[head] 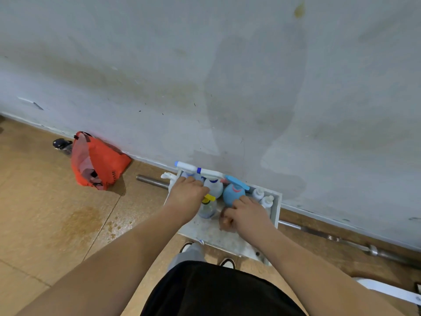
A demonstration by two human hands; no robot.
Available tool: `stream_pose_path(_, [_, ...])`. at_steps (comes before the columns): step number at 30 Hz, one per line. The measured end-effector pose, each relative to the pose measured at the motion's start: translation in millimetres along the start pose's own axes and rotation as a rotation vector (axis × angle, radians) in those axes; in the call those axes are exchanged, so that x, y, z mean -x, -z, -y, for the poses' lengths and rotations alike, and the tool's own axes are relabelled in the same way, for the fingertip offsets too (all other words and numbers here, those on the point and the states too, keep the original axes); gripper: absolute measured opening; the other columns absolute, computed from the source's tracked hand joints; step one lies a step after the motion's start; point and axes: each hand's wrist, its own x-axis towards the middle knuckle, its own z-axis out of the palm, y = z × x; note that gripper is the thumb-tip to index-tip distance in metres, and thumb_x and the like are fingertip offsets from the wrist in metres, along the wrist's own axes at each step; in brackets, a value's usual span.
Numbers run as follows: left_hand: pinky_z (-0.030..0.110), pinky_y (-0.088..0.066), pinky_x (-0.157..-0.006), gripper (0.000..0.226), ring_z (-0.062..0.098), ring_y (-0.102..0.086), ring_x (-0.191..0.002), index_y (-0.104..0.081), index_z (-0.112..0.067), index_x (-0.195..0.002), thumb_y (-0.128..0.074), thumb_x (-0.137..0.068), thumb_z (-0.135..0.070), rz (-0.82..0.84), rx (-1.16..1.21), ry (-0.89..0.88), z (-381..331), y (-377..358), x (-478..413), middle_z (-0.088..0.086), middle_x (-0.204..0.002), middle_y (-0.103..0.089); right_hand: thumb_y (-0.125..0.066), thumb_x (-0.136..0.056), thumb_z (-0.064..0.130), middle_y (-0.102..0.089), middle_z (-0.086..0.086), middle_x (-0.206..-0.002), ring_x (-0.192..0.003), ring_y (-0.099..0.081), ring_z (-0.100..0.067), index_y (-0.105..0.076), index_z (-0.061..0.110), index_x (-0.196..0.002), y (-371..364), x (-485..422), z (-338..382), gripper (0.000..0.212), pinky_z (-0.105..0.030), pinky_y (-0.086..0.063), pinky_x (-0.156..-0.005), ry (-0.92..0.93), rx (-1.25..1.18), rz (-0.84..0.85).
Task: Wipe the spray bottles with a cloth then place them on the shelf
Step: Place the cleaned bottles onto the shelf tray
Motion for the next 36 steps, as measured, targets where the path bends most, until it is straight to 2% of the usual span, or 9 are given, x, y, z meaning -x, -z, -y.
stream_pose_path(2, [0.039,-0.042,-0.081,0.019,0.033,-0.065,-0.086,-0.073,-0.019,-0.088,-0.069,-0.077,-0.004,0.026,-0.009,-0.036,-4.1,2.3,-4.8,0.006,-0.083,-0.068,-0.055,-0.097,0.027,-0.058,-0.005,-0.117,-0.115,-0.052,-0.03,-0.066,0.028,-0.124,-0.4,-2.7,0.3,0.029,-0.036,-0.037,-0.082,-0.073,-0.009,0.054])
stream_pose_path(6, [0.039,-0.037,-0.095,0.028,0.032,-0.06,-0.107,-0.07,-0.019,-0.109,-0.055,-0.091,-0.004,0.099,-0.138,-0.016,-6.8,2.9,-13.6,0.007,-0.105,-0.068,-0.047,-0.102,0.032,-0.058,-0.006,-0.119,-0.109,-0.06,-0.032,-0.061,0.02,-0.122,1.6,-6.2,1.8,0.028,-0.034,-0.033,-0.075,-0.141,-0.036,0.051])
stream_pose_path(13, [0.038,-0.04,-0.1,0.023,0.031,-0.06,-0.105,-0.074,-0.021,-0.108,-0.061,-0.093,-0.01,0.078,-0.056,-0.044,3.9,-6.2,-15.6,0.003,-0.101,-0.072,-0.047,-0.102,0.043,-0.069,0.001,-0.101,-0.096,-0.068,-0.025,-0.067,0.027,-0.106,-5.4,-10.1,-8.5,0.025,-0.034,-0.053,-0.072,-0.394,-0.361,-0.022])
stream_pose_path(17, [0.035,-0.042,-0.093,0.022,0.029,-0.06,-0.101,-0.073,-0.02,-0.1,-0.062,-0.09,-0.004,0.059,-0.032,-0.037,1.7,-7.7,-15.7,0.003,-0.095,-0.069,-0.047,-0.102,0.041,-0.067,0.002,-0.098,-0.093,-0.066,-0.024,-0.064,0.027,-0.099,-6.5,-13.1,-4.9,0.023,-0.035,-0.054,-0.071,-0.383,-0.377,-0.038])
stream_pose_path(21, [0.034,-0.042,-0.087,0.018,0.028,-0.058,-0.098,-0.071,-0.018,-0.097,-0.062,-0.09,-0.005,0.047,0.037,-0.025,0.9,-6.9,-13.1,0.003,-0.093,-0.066,-0.046,-0.102,0.035,-0.063,0.001,-0.104,-0.097,-0.062,-0.026,-0.064,0.025,-0.104,-6.2,-14.3,0.3,0.021,-0.035,-0.051,-0.071,-0.355,-0.372,-0.056])
stream_pose_path(28, [0.038,-0.045,-0.102,0.034,0.026,-0.057,-0.113,-0.067,-0.018,-0.123,-0.064,-0.089,-0.022,0.014,0.222,-0.044,-15.9,-5.1,-5.0,0.002,-0.118,-0.065,-0.051,-0.099,0.042,-0.064,-0.001,-0.098,-0.093,-0.065,-0.026,-0.059,0.026,-0.102,-17.3,-12.2,1.8,0.019,-0.034,-0.049,-0.067,-0.39,-0.472,0.05])
stream_pose_path(31, [0.033,-0.045,-0.095,0.023,0.023,-0.059,-0.103,-0.071,-0.019,-0.11,-0.061,-0.09,-0.023,-0.053,0.315,-0.058,-24.7,-3.8,-1.3,0.0,-0.106,-0.069,-0.049,-0.101,0.036,-0.067,-0.003,-0.092,-0.09,-0.066,-0.027,-0.06,0.023,-0.097,-19.3,-12.7,1.0,0.018,-0.034,-0.049,-0.065,-0.398,-0.511,0.042])
stream_pose_path(33, [0.026,-0.036,-0.085,0.013,0.023,-0.059,-0.093,-0.073,-0.019,-0.096,-0.061,-0.092,-0.019,-0.06,0.343,-0.067,-31.1,-1.4,-1.1,0.001,-0.091,-0.069,-0.048,-0.103,0.036,-0.068,-0.006,-0.093,-0.091,-0.066,-0.029,-0.061,0.02,-0.098,-20.2,-12.3,1.2,0.021,-0.035,-0.047,-0.063,-0.407,-0.52,0.016])
stream_pose_path(36, [0.027,-0.037,-0.082,0.017,0.025,-0.058,-0.084,-0.072,-0.019,-0.081,-0.06,-0.091,-0.012,-0.03,0.354,-0.069,-35.2,-0.3,-6.2,0.003,-0.079,-0.066,-0.045,-0.105,0.033,-0.068,-0.007,-0.094,-0.091,-0.066,-0.029,-0.059,0.019,-0.101,-20.9,-10.1,3.7,0.02,-0.031,-0.032,-0.054,-0.415,-0.507,-0.001])
